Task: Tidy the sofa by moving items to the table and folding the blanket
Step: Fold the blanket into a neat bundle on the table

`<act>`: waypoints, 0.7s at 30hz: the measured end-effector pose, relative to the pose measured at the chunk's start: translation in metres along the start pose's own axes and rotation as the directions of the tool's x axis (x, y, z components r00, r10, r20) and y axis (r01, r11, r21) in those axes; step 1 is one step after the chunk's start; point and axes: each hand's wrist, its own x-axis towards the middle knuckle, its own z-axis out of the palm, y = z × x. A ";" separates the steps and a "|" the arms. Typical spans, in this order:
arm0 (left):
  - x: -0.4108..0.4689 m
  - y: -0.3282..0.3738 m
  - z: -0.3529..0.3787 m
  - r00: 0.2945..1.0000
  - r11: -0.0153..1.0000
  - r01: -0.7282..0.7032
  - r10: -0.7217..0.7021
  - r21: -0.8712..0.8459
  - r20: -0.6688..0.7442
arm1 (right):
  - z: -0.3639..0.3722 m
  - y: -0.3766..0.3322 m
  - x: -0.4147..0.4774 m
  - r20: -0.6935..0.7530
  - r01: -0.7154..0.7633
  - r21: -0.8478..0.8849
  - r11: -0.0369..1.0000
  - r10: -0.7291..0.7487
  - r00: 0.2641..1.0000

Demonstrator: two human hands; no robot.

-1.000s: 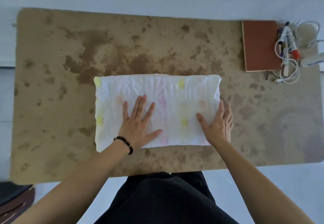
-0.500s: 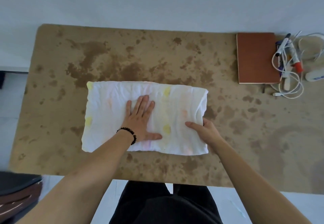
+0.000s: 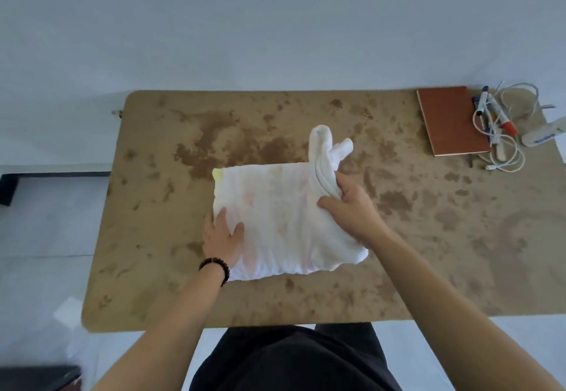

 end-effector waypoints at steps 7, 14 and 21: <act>0.007 -0.036 -0.068 0.935 0.625 0.341 -0.145 -0.703 0.324 | 0.167 -0.025 0.035 0.422 -0.043 -0.212 0.976 0.131 0.897; 0.013 -0.024 -0.079 0.988 0.952 0.038 0.010 -0.305 0.153 | 0.151 0.015 0.034 0.083 0.167 -0.322 0.932 -0.148 0.985; 0.038 0.011 -0.030 0.868 0.672 -0.492 0.427 0.553 0.253 | 0.103 0.077 0.032 0.292 0.327 -0.825 0.461 -0.148 0.945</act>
